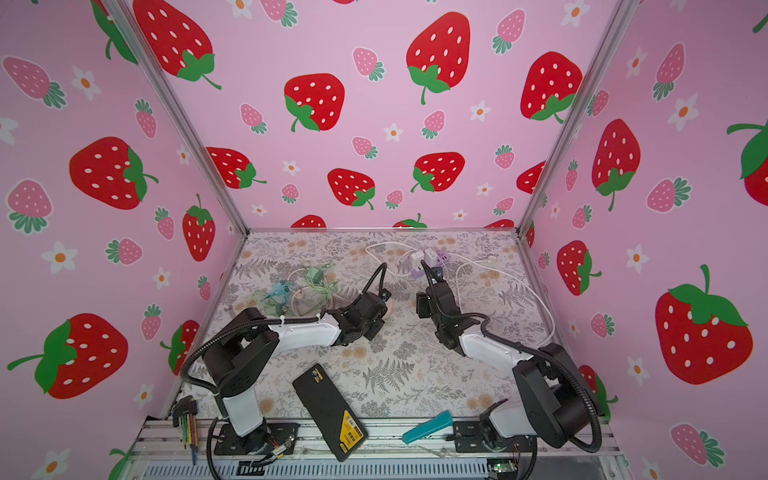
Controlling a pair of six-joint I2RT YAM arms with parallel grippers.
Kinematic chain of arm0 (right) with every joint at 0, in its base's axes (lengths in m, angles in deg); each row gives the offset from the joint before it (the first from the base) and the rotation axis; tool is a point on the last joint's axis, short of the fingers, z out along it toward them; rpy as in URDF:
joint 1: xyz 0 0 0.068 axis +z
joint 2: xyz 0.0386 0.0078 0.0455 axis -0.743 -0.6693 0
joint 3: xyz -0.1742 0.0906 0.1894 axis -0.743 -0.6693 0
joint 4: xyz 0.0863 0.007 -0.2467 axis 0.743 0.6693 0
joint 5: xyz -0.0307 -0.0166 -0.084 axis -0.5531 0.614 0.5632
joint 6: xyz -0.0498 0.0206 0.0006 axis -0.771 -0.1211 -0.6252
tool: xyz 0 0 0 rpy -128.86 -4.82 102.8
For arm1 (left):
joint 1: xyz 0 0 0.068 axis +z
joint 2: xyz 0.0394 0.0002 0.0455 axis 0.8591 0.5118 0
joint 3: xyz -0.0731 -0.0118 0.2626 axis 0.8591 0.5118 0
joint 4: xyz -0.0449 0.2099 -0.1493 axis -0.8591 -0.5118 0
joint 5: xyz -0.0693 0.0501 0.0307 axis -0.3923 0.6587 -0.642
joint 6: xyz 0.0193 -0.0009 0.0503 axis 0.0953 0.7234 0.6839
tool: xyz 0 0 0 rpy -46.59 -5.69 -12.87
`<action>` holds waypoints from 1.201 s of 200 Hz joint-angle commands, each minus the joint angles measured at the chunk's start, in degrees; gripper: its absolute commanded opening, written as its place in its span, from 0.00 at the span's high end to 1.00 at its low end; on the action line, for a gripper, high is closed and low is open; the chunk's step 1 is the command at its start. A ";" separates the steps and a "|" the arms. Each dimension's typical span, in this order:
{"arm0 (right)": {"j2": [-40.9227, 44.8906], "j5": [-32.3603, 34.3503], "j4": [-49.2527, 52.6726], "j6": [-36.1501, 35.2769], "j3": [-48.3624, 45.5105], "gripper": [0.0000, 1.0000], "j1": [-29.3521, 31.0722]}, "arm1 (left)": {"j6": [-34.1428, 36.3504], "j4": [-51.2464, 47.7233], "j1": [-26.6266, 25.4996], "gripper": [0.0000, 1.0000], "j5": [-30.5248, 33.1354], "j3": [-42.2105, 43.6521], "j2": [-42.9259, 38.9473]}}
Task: Pull the plug off the socket
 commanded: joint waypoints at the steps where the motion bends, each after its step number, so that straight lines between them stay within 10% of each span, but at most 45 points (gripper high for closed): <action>1: 1.17 -0.26 -1.05 1.43 -0.77 0.37 -0.44 | -1.70 1.22 0.55 0.44 1.47 -3.34 2.50; 157: 6.14 -1.40 -1.03 6.68 -4.92 0.37 -8.87 | -8.65 -8.04 12.50 0.46 -0.86 -21.99 9.41; 240: 9.12 -3.38 -2.19 9.66 -7.63 0.36 -13.89 | -0.54 -0.62 12.51 0.43 -26.75 -30.23 10.05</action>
